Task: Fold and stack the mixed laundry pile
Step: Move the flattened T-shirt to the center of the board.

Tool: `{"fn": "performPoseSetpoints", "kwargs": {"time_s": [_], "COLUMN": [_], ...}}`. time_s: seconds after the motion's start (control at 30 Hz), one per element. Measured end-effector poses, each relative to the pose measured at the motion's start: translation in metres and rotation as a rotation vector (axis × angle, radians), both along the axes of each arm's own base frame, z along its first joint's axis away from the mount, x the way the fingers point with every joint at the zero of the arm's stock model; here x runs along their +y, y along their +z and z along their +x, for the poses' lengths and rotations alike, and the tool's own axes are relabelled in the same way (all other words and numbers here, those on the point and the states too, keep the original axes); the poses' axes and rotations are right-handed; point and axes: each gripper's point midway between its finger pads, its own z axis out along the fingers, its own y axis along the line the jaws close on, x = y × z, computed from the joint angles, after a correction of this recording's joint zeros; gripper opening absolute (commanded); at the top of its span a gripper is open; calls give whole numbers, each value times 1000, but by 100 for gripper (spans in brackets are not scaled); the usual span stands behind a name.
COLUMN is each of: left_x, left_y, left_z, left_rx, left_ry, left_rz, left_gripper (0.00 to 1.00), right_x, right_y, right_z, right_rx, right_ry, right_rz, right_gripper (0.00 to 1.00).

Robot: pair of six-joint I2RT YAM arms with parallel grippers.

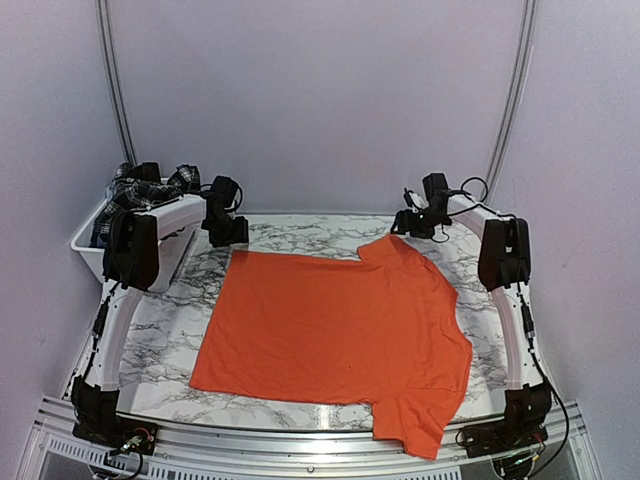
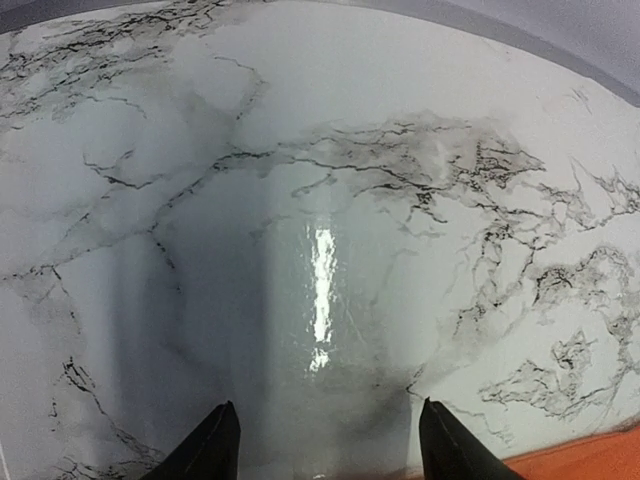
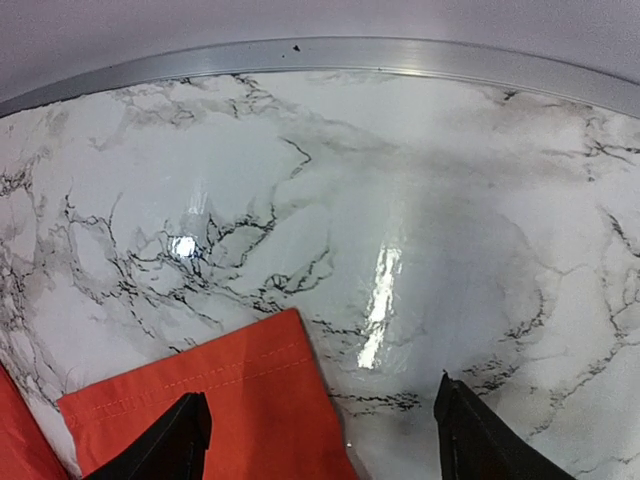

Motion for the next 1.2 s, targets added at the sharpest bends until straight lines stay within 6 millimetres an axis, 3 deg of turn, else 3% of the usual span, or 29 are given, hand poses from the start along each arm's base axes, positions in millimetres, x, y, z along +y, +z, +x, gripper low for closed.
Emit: {"fn": "performPoseSetpoints", "kwargs": {"time_s": [0.1, 0.2, 0.33, 0.43, 0.53, 0.63, 0.73, 0.87, 1.0, 1.13, 1.2], "left_x": [1, 3, 5, 3, -1, -7, -18, -25, -26, -20, -18], "left_y": [1, 6, 35, 63, 86, 89, 70, 40, 26, 6, -6], "left_z": [0, -4, -15, -22, -35, -49, -67, -91, -94, -94, -94], "left_rx": [0, 1, -16, -50, -74, -64, -15, 61, 88, 119, 136], "left_ry": [2, 6, -2, -14, -38, -65, -100, -126, -122, -107, -106], "left_rz": [4, 11, 9, 1, 1, 9, 28, 52, 59, 78, 92], "left_gripper": [66, 66, 66, 66, 64, 63, 60, 58, 56, 55, 54], "right_x": [-1, -4, -5, -1, 3, 10, 17, 19, 18, 16, 16], "right_y": [18, 55, 117, 130, 105, 63, 33, 17, 8, -12, -11], "right_z": [-7, -24, -54, -76, -96, -119, -140, -149, -148, -146, -139], "right_rx": [-10, -33, -96, -99, -26, 80, 166, 209, 218, 248, 233], "right_ry": [5, 9, 23, 42, 57, 75, 89, 87, 77, 66, 63], "right_rz": [-4, -9, 3, 19, 21, 11, 1, -4, -10, -29, -30], "right_gripper": [74, 73, 68, 65, 63, 61, 60, 59, 57, 54, 53]}}
